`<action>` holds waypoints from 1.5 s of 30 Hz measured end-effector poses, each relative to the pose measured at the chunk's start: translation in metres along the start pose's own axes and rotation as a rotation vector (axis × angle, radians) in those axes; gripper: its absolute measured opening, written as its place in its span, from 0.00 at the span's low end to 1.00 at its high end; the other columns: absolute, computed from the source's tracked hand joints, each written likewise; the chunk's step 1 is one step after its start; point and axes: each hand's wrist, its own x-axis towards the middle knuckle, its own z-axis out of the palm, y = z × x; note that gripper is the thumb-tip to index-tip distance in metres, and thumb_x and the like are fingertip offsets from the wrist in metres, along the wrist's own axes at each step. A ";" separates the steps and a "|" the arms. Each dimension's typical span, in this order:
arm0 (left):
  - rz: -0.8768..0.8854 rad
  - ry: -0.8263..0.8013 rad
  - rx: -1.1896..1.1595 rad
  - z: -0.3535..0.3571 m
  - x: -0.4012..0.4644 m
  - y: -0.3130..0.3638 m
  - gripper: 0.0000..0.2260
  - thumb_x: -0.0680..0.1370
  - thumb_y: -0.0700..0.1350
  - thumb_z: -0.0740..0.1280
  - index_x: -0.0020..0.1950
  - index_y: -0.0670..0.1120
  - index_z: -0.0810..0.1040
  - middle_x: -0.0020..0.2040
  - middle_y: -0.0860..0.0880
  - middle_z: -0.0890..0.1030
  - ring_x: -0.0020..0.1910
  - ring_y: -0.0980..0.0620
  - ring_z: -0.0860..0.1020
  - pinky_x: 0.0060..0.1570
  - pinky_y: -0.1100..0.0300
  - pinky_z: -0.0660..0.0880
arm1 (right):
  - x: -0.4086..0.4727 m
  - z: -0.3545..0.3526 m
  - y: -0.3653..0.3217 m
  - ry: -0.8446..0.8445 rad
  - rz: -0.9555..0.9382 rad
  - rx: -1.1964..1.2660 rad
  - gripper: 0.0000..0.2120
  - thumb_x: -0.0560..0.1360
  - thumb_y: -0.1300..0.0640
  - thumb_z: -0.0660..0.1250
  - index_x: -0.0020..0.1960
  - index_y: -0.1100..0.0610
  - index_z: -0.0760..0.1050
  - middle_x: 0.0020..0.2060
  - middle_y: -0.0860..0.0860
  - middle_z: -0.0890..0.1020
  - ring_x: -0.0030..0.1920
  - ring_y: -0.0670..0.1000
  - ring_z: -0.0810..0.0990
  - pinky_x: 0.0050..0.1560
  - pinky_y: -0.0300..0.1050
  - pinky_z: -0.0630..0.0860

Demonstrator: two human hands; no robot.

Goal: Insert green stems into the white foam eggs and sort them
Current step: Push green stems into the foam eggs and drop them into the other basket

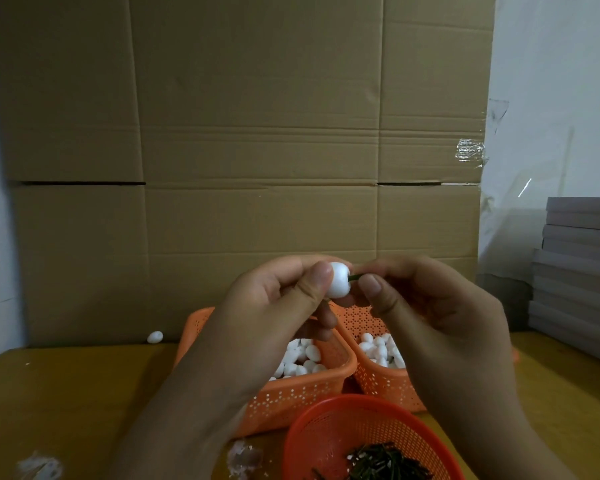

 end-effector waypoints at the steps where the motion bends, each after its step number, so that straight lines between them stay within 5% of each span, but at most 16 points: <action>1: 0.010 -0.003 0.016 -0.001 0.000 0.000 0.15 0.71 0.52 0.66 0.48 0.45 0.85 0.41 0.47 0.83 0.34 0.57 0.78 0.36 0.67 0.75 | 0.000 0.000 0.000 -0.002 -0.006 -0.010 0.06 0.72 0.57 0.69 0.46 0.46 0.80 0.40 0.39 0.84 0.43 0.41 0.83 0.43 0.33 0.77; 14: 0.070 0.004 0.110 -0.001 -0.001 -0.001 0.11 0.74 0.49 0.65 0.49 0.46 0.84 0.37 0.52 0.83 0.35 0.59 0.79 0.38 0.68 0.76 | -0.002 0.002 0.001 -0.011 -0.059 -0.108 0.04 0.73 0.49 0.65 0.46 0.42 0.77 0.42 0.38 0.83 0.45 0.38 0.81 0.46 0.29 0.75; 23: 0.099 0.033 0.164 0.004 -0.001 -0.003 0.12 0.74 0.50 0.65 0.50 0.47 0.84 0.38 0.52 0.84 0.34 0.60 0.79 0.38 0.68 0.76 | -0.001 0.001 0.002 -0.019 -0.029 -0.141 0.07 0.74 0.53 0.68 0.43 0.41 0.75 0.43 0.38 0.82 0.44 0.37 0.81 0.45 0.28 0.74; 28: 0.106 0.030 0.179 0.004 -0.002 -0.003 0.12 0.74 0.51 0.64 0.50 0.47 0.84 0.38 0.53 0.84 0.35 0.60 0.79 0.38 0.68 0.76 | 0.000 0.001 0.003 -0.038 0.067 -0.002 0.02 0.73 0.53 0.68 0.42 0.49 0.79 0.39 0.40 0.83 0.43 0.39 0.82 0.44 0.29 0.74; 35: 0.027 0.023 0.112 -0.001 -0.004 0.002 0.16 0.75 0.56 0.60 0.49 0.51 0.85 0.40 0.47 0.85 0.36 0.55 0.81 0.39 0.66 0.78 | 0.005 -0.002 0.003 -0.037 0.289 0.251 0.09 0.68 0.49 0.67 0.41 0.54 0.81 0.34 0.46 0.84 0.36 0.41 0.81 0.39 0.32 0.76; 41: 0.092 0.107 0.286 -0.005 -0.003 0.003 0.15 0.70 0.61 0.61 0.49 0.60 0.83 0.41 0.53 0.85 0.39 0.59 0.82 0.44 0.59 0.75 | 0.005 -0.003 0.005 -0.035 0.432 0.408 0.13 0.67 0.46 0.66 0.34 0.56 0.80 0.29 0.50 0.80 0.31 0.45 0.78 0.38 0.34 0.77; 45: 0.132 0.082 0.310 -0.004 -0.003 0.004 0.11 0.75 0.63 0.65 0.50 0.61 0.82 0.43 0.55 0.85 0.39 0.60 0.82 0.42 0.63 0.78 | 0.005 -0.002 0.005 -0.035 0.446 0.416 0.15 0.69 0.46 0.65 0.32 0.57 0.78 0.27 0.51 0.78 0.30 0.45 0.76 0.36 0.33 0.75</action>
